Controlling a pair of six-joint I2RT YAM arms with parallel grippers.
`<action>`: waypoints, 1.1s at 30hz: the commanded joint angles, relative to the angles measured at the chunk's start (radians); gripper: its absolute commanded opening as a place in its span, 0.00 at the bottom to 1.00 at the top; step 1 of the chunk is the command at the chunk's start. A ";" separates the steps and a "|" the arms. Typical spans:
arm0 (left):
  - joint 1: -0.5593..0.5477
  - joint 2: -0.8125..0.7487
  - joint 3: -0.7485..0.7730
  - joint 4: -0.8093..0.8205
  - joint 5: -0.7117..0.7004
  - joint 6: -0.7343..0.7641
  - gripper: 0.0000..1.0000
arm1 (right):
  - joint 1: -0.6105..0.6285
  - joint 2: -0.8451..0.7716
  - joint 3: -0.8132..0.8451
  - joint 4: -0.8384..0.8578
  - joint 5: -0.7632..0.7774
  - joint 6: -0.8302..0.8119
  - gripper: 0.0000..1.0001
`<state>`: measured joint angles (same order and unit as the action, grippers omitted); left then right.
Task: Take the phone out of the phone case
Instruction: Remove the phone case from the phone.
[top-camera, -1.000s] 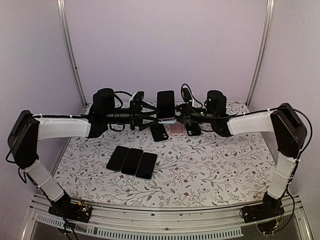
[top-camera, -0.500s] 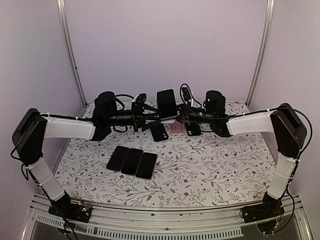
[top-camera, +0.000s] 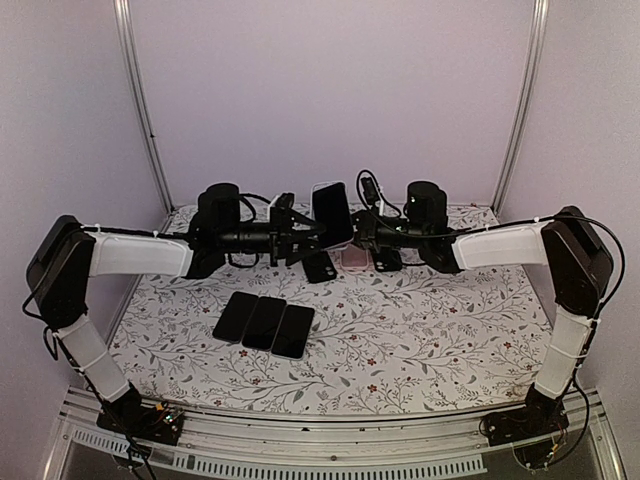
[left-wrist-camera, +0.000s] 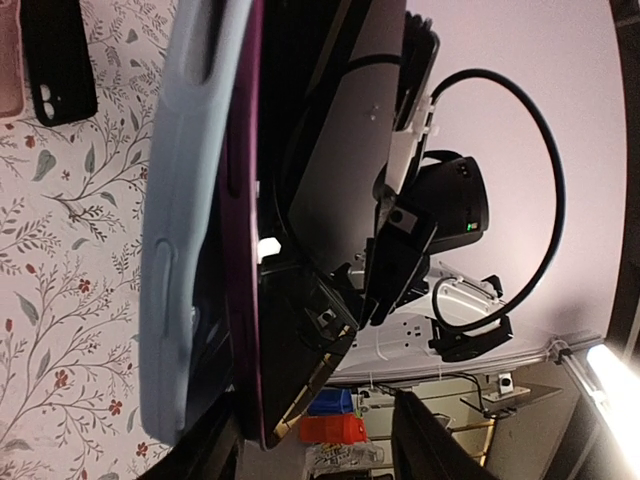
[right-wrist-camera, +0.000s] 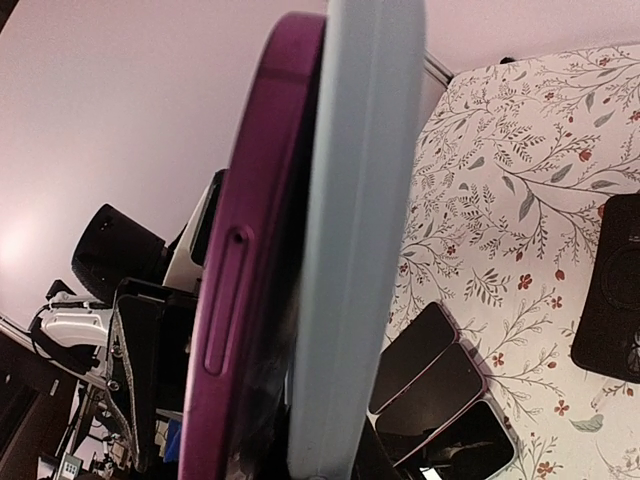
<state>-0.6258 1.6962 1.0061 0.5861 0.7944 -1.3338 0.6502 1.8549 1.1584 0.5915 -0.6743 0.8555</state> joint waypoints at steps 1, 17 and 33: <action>-0.013 -0.009 0.029 -0.098 -0.045 0.047 0.52 | 0.011 -0.032 0.068 0.030 -0.013 0.019 0.00; -0.017 0.002 0.009 -0.041 -0.048 0.019 0.05 | 0.011 -0.006 0.071 -0.114 0.054 -0.008 0.00; 0.012 -0.086 0.104 -0.326 -0.013 0.344 0.00 | -0.090 -0.053 0.049 -0.350 0.133 -0.179 0.00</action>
<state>-0.6224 1.6772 1.0252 0.3553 0.7532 -1.1534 0.6113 1.8542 1.2034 0.3088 -0.5705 0.7448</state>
